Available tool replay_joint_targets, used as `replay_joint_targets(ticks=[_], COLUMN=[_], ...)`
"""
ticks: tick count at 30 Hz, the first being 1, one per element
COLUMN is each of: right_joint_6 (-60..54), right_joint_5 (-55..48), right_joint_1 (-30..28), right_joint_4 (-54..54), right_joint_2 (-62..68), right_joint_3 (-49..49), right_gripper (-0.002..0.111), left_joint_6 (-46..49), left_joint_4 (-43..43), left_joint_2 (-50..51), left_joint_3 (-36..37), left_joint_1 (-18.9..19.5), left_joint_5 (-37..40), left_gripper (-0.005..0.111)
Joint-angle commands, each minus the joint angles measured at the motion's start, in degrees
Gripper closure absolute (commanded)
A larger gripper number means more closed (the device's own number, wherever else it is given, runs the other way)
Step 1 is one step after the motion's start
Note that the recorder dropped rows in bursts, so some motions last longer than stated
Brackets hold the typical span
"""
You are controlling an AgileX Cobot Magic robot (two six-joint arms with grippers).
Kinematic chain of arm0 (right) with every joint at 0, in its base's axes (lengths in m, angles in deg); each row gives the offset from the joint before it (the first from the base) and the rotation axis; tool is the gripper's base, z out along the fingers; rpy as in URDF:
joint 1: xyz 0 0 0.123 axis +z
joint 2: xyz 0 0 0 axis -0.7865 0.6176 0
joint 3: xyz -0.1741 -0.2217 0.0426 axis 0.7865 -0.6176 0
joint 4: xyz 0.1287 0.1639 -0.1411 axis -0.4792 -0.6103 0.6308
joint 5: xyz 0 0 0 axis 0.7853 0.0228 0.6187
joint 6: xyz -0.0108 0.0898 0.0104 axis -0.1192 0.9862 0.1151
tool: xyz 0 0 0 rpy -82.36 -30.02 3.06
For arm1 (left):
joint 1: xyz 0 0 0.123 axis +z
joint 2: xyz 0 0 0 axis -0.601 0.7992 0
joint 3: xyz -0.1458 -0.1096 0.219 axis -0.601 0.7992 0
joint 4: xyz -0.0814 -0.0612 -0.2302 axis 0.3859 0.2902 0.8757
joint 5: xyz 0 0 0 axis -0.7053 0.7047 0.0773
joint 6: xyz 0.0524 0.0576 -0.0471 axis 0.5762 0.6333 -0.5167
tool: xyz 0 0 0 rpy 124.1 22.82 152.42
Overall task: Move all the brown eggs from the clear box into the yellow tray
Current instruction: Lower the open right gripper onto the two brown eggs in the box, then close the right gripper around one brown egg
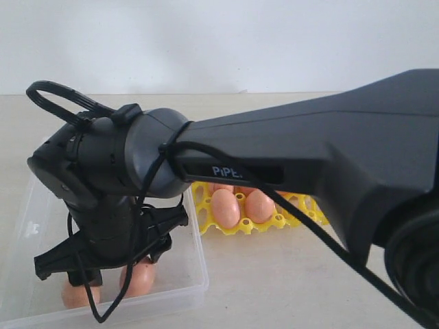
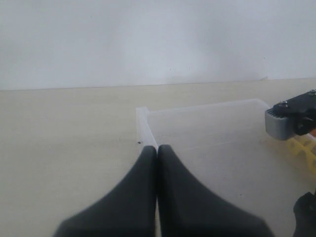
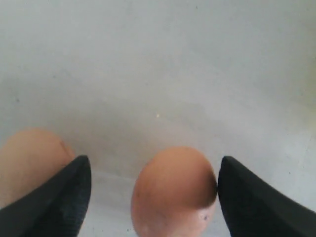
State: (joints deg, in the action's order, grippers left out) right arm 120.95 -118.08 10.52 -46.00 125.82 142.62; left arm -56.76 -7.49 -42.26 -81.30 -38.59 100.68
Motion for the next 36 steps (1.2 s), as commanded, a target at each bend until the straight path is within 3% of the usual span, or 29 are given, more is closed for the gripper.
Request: replay_joint_targets(ticks=[1,19,36], right_joint_6=[-1.2,-24.7,-56.9], right_joint_5=[4.5,-6.4,-3.5], right_joint_1=[-0.2,-0.2,-0.2], right_joint_4=[1.2,2.5,1.2], right_joint_2=[-0.1,-0.1,-0.1], right_joint_3=[0.3,0.3,0.3], right_gripper=[0.039,0.039,0.039], left_joint_6=[0.0,0.0,0.0], left_joint_4=[0.3,0.3,0.3], left_joint_2=[-0.2,-0.2,-0.2], left_joint_3=[-0.1,-0.1,-0.1], left_joint_1=[-0.2,-0.2,-0.2], left_joint_5=[-0.1,-0.1,-0.1], left_gripper=[0.111,0.111,0.111])
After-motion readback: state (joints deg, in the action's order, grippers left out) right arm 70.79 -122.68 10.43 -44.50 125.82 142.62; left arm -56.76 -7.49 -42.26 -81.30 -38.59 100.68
